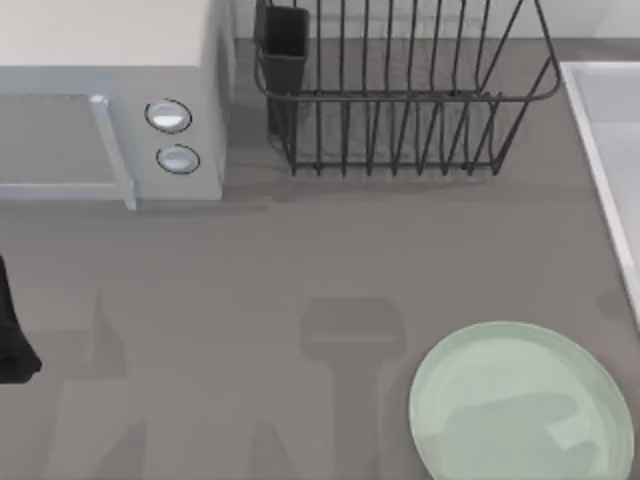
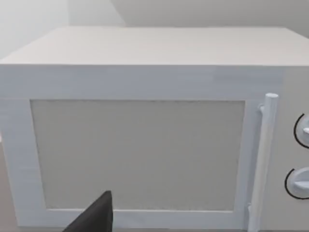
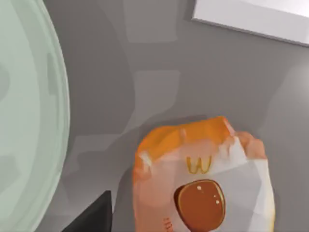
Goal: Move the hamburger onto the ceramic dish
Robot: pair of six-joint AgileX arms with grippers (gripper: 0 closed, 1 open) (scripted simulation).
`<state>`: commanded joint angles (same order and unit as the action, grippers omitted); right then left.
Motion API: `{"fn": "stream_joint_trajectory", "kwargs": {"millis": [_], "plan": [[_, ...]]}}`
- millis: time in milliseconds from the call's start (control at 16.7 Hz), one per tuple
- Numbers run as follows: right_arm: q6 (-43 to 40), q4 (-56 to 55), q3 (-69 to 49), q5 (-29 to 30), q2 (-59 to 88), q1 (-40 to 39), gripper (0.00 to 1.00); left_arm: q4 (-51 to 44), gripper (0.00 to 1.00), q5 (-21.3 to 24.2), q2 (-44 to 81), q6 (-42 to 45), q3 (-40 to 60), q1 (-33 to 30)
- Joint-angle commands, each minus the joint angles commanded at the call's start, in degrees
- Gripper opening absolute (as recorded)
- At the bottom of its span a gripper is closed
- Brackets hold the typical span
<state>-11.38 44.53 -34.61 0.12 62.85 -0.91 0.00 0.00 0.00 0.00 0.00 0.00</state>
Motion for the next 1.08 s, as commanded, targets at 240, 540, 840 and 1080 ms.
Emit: {"fn": "stream_joint_trajectory", "kwargs": {"millis": [240, 540, 840, 1080], "plan": [[-2.42, 8.76, -7.44, 0.21, 11.83, -0.17, 1.00, 0.00, 1.00, 0.00, 0.00, 0.00, 0.00, 0.00], [-3.18, 11.42, -9.94, 0.34, 15.66, -0.22, 1.00, 0.00, 1.00, 0.00, 0.00, 0.00, 0.00, 0.00], [-3.16, 9.10, -8.51, 0.33, 16.75, -0.16, 1.00, 0.00, 1.00, 0.00, 0.00, 0.00, 0.00, 0.00], [-3.10, -0.90, -3.91, 0.32, 21.69, -0.20, 1.00, 0.00, 1.00, 0.00, 0.00, 0.00, 0.00, 0.00]]}}
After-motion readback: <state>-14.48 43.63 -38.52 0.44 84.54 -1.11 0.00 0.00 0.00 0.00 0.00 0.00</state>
